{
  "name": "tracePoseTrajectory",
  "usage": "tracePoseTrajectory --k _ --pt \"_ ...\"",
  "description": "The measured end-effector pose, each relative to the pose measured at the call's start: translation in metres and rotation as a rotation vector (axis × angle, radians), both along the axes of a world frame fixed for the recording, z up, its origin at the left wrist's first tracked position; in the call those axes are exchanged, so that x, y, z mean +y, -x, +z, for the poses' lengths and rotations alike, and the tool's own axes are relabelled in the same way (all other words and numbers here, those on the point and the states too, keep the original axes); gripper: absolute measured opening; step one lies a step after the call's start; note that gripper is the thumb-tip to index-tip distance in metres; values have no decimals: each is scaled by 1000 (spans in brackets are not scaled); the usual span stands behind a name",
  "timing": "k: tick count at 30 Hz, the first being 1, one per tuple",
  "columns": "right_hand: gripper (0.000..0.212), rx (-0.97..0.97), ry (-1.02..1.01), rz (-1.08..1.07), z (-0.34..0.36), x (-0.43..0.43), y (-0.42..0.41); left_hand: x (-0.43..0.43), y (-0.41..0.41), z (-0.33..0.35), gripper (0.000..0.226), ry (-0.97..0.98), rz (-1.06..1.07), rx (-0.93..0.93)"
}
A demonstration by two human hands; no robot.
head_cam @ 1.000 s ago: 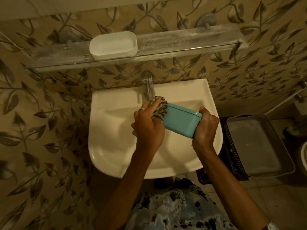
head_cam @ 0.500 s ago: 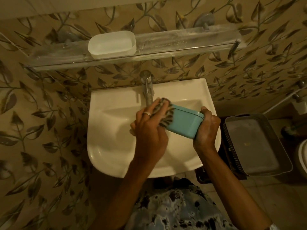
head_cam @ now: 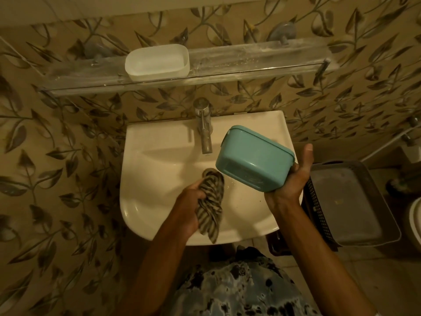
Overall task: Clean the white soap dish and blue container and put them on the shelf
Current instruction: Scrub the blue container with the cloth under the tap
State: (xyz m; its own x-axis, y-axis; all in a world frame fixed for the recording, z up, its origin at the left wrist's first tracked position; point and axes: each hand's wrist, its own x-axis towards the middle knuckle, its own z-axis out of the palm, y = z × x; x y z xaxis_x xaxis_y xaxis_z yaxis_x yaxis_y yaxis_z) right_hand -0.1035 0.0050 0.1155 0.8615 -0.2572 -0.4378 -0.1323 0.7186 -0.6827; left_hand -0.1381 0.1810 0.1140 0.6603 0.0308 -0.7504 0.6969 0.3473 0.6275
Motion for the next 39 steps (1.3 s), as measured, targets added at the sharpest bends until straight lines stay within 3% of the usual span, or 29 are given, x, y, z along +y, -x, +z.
tracePoseTrajectory --k 3,6,11,12,16,20,23,34,36,39 --pt "67 -113 49 109 -3 5 5 -19 7 3 56 166 60 48" --pt "59 -172 185 195 -13 3 8 -25 6 12 54 254 133 -19" --pt "13 -264 452 299 -33 -12 7 -20 -2 29 56 -43 185 -279" --pt "12 -285 490 327 -34 -12 8 -19 -1 32 56 -86 171 -330" --pt "40 -322 385 332 -36 -2 8 -26 7 42 55 -247 71 -455" --pt "33 -305 249 248 -26 5 5 -29 13 39 62 -305 36 -465" --pt "43 -258 192 180 -18 7 5 -29 14 40 62 -307 18 -451" --pt "42 -188 269 29 -5 4 -8 -27 8 59 50 -410 35 -659" --pt "42 -207 307 16 2 5 -11 -28 5 67 54 -494 53 -763" --pt "43 -210 366 -4 8 8 -13 -35 3 74 54 -775 47 -902"
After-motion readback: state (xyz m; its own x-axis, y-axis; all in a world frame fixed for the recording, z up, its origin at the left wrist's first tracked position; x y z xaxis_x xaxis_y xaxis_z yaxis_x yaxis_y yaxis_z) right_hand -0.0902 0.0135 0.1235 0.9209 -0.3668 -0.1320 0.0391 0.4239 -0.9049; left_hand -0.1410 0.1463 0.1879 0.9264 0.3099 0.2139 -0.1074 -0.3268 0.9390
